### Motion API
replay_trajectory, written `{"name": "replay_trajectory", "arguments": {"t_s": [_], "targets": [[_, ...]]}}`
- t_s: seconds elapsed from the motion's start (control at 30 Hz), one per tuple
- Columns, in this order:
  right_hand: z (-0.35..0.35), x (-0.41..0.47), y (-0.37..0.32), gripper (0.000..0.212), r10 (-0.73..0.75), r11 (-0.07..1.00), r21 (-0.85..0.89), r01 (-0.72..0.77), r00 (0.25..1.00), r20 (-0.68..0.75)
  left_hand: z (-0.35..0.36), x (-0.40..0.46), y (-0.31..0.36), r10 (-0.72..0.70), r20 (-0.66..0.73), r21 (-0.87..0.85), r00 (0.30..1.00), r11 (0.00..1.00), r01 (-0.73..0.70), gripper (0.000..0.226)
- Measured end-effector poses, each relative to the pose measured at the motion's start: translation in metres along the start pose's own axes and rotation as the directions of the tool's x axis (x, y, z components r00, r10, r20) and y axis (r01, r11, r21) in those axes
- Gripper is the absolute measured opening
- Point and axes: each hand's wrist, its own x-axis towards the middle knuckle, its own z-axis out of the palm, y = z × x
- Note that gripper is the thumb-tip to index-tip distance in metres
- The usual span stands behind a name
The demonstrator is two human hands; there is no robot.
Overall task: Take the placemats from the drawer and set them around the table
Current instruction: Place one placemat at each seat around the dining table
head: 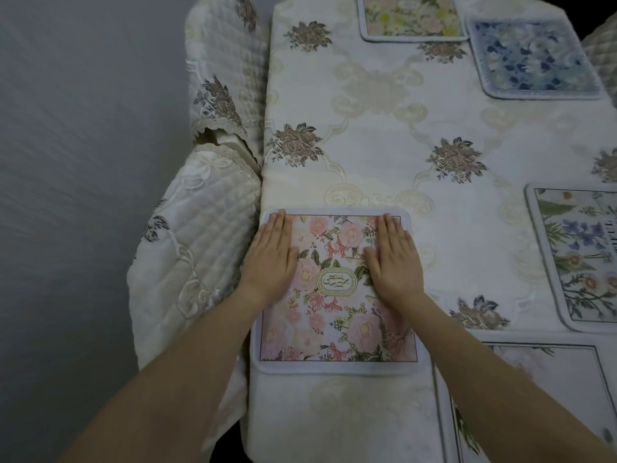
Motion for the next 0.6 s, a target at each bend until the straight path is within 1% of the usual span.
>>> {"name": "replay_trajectory", "arguments": {"t_s": [0.07,0.13,0.17,0.23,0.3,0.33,0.4,0.5,0.6], "targets": [[-0.006,0.001,-0.006,0.069,0.026,1.000,0.012,-0.027,0.999,0.030,-0.011,-0.002,0.009,0.004,0.050,0.017,0.999,1.000,-0.005,0.066],[-0.010,-0.005,-0.022,0.068,0.089,0.993,0.068,-0.092,0.995,0.044,-0.015,-0.014,0.027,0.078,0.069,0.051,0.995,0.995,-0.082,0.066],[-0.011,-0.014,-0.036,0.065,0.090,0.989,0.110,-0.093,0.995,0.038,-0.013,-0.026,0.039,0.125,0.061,0.065,0.990,0.989,-0.129,0.066],[-0.006,-0.042,-0.066,0.058,0.007,0.984,0.180,-0.009,1.000,0.013,-0.002,-0.055,0.064,0.157,0.050,0.049,0.986,0.986,-0.160,0.063],[0.007,-0.073,-0.081,0.054,-0.105,0.974,0.202,0.105,0.994,-0.012,0.014,-0.081,0.079,0.157,0.041,0.051,0.987,0.986,-0.159,0.061],[0.014,-0.084,-0.079,0.053,-0.128,0.971,0.202,0.130,0.992,-0.023,0.020,-0.089,0.083,0.151,0.028,0.048,0.988,0.987,-0.152,0.061],[0.025,-0.097,-0.070,0.054,-0.133,0.975,0.182,0.129,0.991,0.007,0.024,-0.097,0.083,0.144,0.004,0.012,0.990,0.989,-0.144,0.058],[0.031,-0.103,-0.056,0.056,-0.170,0.978,0.122,0.167,0.985,0.022,0.027,-0.102,0.075,0.168,0.010,0.014,0.986,0.986,-0.168,0.059],[0.023,-0.104,-0.040,0.056,-0.140,0.987,0.078,0.137,0.990,0.026,0.026,-0.105,0.059,0.135,0.011,0.003,0.991,0.991,-0.135,0.059]]}}
